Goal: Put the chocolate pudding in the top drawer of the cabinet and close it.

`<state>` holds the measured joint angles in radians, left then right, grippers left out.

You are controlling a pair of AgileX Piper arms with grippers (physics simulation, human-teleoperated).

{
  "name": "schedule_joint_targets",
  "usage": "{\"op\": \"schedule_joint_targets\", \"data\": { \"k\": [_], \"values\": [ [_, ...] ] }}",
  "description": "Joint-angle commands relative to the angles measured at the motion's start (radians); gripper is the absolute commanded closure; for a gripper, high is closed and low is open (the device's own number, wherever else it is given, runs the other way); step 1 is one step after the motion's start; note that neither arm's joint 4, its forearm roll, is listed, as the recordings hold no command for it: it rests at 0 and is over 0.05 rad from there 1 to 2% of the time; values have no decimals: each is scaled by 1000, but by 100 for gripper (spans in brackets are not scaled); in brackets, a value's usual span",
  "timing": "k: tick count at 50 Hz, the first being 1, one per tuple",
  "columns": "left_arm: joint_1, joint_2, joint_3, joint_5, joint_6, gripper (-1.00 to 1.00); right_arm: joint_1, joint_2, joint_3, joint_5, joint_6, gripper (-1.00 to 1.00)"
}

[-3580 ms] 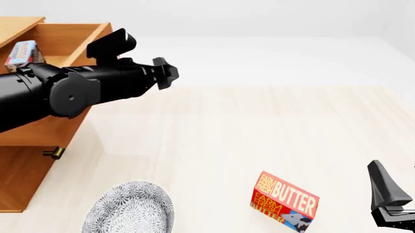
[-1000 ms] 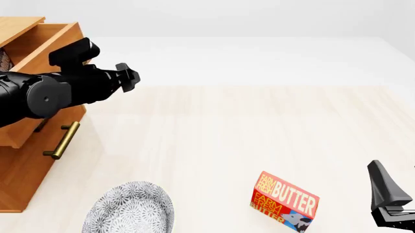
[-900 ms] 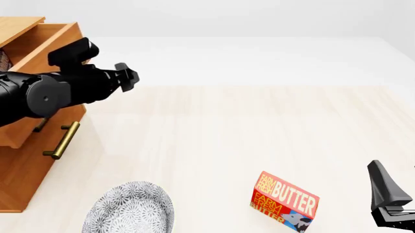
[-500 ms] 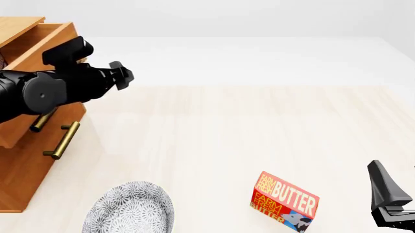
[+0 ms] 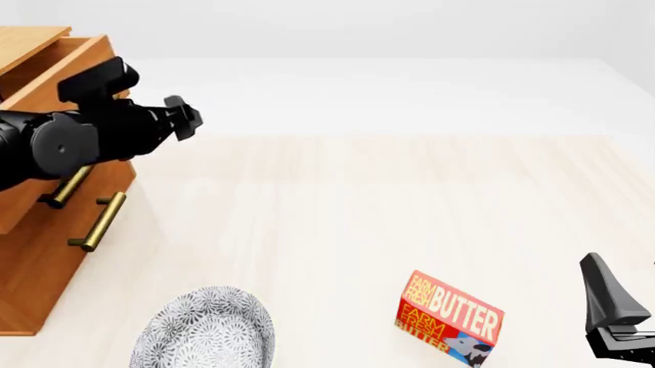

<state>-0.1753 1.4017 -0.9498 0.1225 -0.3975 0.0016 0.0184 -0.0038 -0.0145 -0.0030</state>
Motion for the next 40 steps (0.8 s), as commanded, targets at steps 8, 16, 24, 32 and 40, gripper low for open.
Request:
{"op": "schedule_joint_targets", "data": {
  "k": [8, 16, 24, 32, 40],
  "values": [
    [23, 5, 0, -5, 4, -100, 0, 0, 0, 0, 0, -100],
    [36, 10, 2, -11, 10, -100, 0, 0, 0, 0, 0, -100],
    [51, 18, -3, -8, 14, -100, 0, 3, 0, -3, 0, -100],
    [64, 15, -1, -7, 16, -100, 0, 2, -1, -1, -1, -100],
    [62, 9, 0, -3, 12, -100, 0, 4, -1, -3, 0, -100]
  ]
}}
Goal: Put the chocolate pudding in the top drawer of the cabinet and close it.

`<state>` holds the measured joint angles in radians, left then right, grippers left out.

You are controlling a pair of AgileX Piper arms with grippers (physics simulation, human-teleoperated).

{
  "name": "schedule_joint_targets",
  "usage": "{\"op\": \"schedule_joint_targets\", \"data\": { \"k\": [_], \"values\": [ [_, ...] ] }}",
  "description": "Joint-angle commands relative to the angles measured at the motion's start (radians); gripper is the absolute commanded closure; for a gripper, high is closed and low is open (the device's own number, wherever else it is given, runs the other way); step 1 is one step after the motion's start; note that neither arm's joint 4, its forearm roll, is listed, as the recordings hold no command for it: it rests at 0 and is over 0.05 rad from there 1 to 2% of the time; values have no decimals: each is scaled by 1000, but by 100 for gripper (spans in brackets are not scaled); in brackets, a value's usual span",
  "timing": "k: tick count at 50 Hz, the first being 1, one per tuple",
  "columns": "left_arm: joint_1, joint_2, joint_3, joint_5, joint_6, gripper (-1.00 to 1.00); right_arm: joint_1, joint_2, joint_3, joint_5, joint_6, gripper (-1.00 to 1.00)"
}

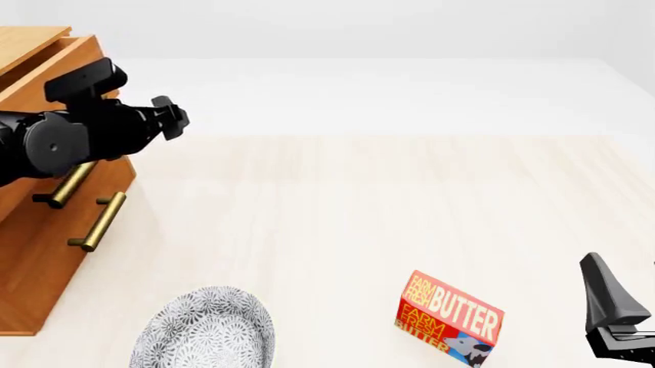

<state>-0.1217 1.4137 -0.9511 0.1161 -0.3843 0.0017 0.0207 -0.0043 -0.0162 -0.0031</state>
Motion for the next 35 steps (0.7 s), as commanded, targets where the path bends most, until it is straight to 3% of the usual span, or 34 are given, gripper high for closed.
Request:
{"op": "schedule_joint_targets", "data": {
  "k": [1, 35],
  "values": [
    [3, -2, 0, 5, -3, -100, 0, 2, 0, -1, 0, -100],
    [71, -12, -4, 10, 32, -100, 0, -3, 0, 3, 0, -100]
  ]
}}
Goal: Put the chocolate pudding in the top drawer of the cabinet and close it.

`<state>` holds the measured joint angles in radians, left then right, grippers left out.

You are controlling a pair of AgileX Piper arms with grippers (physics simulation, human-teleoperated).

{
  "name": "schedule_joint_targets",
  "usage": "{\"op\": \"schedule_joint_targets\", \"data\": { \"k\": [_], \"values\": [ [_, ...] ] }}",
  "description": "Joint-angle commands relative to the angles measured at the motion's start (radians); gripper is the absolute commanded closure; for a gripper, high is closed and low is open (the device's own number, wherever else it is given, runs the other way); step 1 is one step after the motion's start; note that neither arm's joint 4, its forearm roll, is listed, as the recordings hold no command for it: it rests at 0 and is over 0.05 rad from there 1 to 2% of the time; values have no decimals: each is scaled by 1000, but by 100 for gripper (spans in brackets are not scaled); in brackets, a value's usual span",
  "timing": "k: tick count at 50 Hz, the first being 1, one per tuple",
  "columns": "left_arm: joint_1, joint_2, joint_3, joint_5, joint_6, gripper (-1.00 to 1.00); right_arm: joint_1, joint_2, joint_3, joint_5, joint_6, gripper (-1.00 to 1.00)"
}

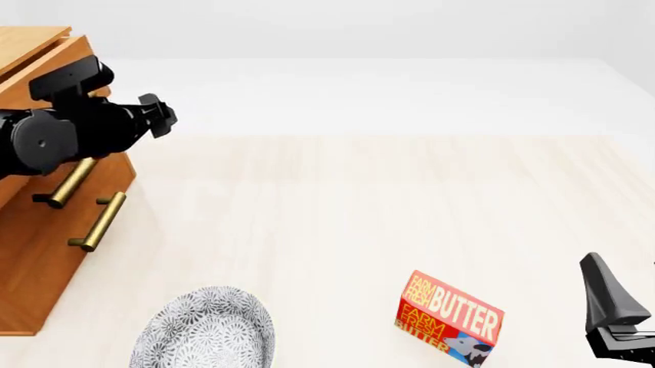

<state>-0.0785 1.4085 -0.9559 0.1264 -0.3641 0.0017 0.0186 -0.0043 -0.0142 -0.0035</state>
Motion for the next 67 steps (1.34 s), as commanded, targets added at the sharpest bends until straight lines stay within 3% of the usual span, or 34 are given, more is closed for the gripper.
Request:
{"op": "schedule_joint_targets", "data": {
  "k": [1, 39, 67],
  "values": [
    [31, -9, 3, -2, 12, -100, 0, -1, 0, 1, 0, -100],
    [133, 2, 21, -34, 56, -100, 0, -1, 0, 1, 0, -100],
    [206, -88, 57, -8, 78, -100, 0, -2, 0, 1, 0, -100]
  ]
}}
